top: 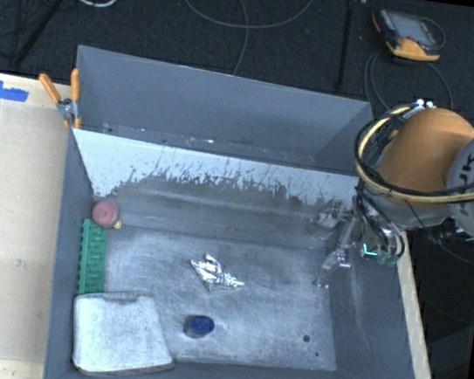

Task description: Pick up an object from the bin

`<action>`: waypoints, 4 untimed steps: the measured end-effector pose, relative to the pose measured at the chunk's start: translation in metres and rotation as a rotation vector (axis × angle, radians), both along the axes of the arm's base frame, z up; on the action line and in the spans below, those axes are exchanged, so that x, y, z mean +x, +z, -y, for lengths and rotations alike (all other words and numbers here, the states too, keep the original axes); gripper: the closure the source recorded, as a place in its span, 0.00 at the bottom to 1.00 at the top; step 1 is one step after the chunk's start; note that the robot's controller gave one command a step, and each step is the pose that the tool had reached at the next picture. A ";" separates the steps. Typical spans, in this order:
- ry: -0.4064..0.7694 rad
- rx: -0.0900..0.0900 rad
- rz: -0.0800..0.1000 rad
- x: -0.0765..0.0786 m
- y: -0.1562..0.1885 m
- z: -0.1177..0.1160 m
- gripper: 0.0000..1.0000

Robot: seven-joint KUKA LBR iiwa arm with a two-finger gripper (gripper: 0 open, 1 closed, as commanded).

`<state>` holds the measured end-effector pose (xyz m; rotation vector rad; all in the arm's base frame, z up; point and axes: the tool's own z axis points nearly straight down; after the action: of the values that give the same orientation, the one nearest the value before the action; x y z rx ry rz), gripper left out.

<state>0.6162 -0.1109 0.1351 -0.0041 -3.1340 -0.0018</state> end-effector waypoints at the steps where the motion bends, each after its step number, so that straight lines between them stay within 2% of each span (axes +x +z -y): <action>1: -0.158 0.002 0.002 -0.003 -0.047 -0.078 0.00; 2: -0.112 0.001 0.008 -0.011 -0.060 -0.166 0.00; 3: -0.079 -0.001 0.017 -0.035 -0.061 -0.211 0.00; 4: -0.077 0.001 0.013 -0.035 -0.060 -0.212 1.00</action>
Offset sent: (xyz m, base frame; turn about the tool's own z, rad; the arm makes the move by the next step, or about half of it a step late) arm -0.0016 0.0739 -0.0450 0.1619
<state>0.5811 0.1013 0.0748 -0.1258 -3.1443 -0.0042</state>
